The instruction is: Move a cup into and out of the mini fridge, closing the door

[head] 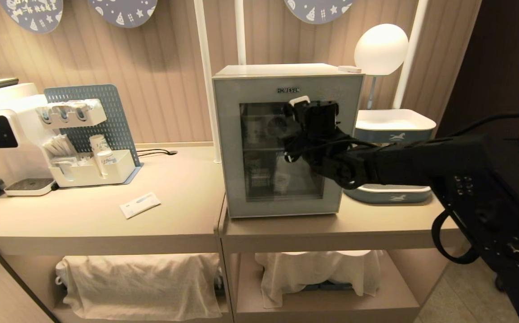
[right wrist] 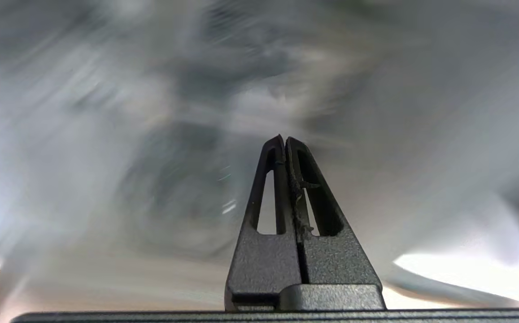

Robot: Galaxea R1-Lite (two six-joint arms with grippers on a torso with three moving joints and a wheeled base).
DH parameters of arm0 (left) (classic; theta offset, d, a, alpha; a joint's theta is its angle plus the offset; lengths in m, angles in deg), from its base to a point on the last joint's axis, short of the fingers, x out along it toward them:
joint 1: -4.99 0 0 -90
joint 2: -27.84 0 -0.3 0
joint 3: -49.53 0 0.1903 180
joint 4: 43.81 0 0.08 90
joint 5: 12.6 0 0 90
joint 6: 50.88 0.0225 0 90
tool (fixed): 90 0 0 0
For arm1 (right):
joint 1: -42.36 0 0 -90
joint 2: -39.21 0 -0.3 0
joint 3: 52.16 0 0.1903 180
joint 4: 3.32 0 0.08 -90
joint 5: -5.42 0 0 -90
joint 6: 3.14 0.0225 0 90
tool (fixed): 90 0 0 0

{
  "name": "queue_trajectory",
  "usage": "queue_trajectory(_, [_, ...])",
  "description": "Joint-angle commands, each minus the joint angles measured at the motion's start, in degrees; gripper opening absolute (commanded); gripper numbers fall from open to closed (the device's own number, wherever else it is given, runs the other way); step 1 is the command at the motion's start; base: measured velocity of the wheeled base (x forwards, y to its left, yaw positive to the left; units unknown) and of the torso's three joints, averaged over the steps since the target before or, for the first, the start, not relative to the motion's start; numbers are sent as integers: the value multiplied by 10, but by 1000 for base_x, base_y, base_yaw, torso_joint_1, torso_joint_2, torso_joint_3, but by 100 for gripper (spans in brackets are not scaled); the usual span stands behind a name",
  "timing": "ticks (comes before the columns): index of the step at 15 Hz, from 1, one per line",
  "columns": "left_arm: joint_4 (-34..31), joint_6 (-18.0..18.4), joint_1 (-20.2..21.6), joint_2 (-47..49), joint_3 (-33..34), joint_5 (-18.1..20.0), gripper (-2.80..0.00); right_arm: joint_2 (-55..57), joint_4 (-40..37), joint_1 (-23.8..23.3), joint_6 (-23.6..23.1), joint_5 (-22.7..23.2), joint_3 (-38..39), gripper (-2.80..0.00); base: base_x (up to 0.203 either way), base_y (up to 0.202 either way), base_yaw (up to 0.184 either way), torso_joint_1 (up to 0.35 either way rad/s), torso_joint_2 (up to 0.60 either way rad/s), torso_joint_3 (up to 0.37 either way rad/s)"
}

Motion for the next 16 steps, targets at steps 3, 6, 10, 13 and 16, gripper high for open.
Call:
queue_trajectory(3, [0, 0, 0, 1, 0, 0, -280, -162, 36, -23, 2, -100, 102, -280, 0, 0, 0, 0, 0, 0])
queue_trajectory(6, [0, 1, 0, 1, 0, 0, -280, -373, 49, -48, -2, -170, 226, -280, 0, 0, 0, 0, 0, 0])
queue_trajectory(10, [0, 0, 0, 1, 0, 0, -280, -682, -2, -118, -4, -245, 391, -280, 0, 0, 0, 0, 0, 0])
queue_trajectory(13, [0, 0, 0, 1, 0, 0, -280, -904, -50, -211, -4, -261, 548, -280, 0, 0, 0, 0, 0, 0])
queue_trajectory(16, [0, 0, 0, 1, 0, 0, -280, -1109, -98, -261, -2, -249, 733, -280, 0, 0, 0, 0, 0, 0])
